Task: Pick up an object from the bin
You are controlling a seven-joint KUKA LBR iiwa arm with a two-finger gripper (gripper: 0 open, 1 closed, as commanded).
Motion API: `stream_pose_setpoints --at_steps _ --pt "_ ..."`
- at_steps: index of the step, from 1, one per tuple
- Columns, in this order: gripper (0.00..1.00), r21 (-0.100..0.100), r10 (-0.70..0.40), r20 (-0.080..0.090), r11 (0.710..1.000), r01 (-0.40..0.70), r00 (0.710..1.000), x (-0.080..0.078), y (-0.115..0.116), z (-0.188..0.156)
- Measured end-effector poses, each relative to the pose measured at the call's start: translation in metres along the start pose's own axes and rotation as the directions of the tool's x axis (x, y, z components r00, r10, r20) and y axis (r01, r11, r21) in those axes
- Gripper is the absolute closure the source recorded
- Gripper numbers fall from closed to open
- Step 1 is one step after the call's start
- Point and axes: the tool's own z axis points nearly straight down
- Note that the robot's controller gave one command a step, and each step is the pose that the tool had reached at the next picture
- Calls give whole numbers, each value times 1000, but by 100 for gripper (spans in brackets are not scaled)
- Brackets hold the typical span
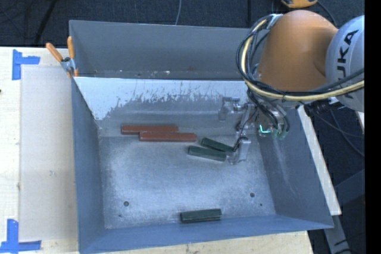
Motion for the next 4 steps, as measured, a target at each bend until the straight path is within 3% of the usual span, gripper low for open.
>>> stream_pose_setpoints --at_steps 1,2,3,4 --pt "0 0 0 7 1000 0 1000 -1 0 -4" --pt "0 0 9 15 1000 -9 1000 -3 -2 42" --pt "0 0 11 11 1000 -11 1000 -10 -5 102" --pt "0 -2 131 6 991 -131 991 -21 -10 145"
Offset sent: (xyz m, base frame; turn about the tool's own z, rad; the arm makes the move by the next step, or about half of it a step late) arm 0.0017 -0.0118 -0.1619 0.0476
